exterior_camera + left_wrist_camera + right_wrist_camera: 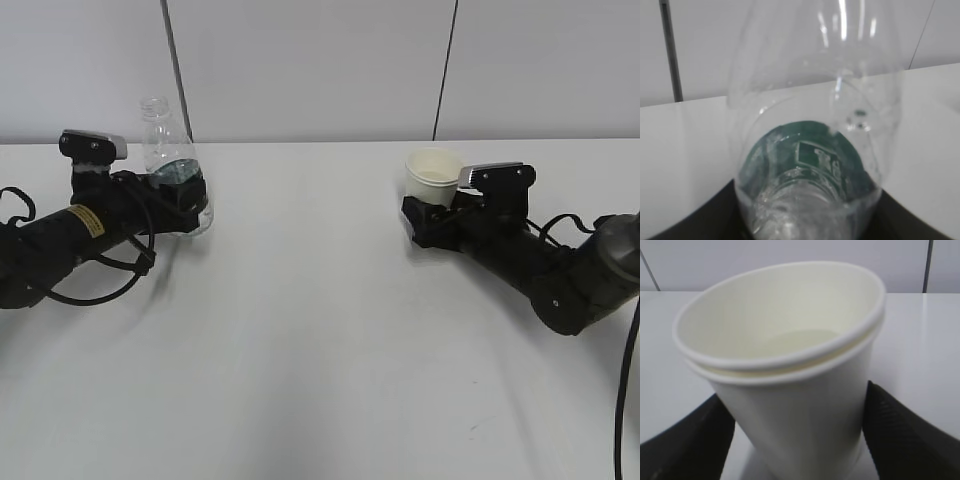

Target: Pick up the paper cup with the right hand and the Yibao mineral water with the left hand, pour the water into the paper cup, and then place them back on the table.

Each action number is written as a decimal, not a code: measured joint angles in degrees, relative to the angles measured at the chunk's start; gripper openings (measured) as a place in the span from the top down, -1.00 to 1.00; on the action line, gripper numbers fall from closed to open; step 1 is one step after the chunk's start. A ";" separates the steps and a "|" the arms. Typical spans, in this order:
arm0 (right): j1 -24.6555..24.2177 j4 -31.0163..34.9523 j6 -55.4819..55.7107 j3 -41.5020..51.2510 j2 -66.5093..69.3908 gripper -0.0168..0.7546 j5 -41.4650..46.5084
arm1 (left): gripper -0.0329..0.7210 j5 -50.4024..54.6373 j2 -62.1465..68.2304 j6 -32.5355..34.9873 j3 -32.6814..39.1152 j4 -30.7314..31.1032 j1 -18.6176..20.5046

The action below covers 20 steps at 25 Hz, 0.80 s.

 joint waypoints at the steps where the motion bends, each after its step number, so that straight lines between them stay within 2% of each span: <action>1: 0.00 0.00 -0.10 0.40 0.00 -0.61 -0.47 | -0.01 0.00 0.00 0.00 0.00 -0.06 0.00; 8: 0.00 2.22 -0.21 3.22 0.00 -0.58 -6.17 | -0.01 0.00 0.00 0.00 0.00 -0.10 0.00; 20: 0.00 2.04 -0.21 4.29 -0.25 -0.59 -5.95 | -0.01 0.02 0.00 0.00 0.00 -0.24 0.00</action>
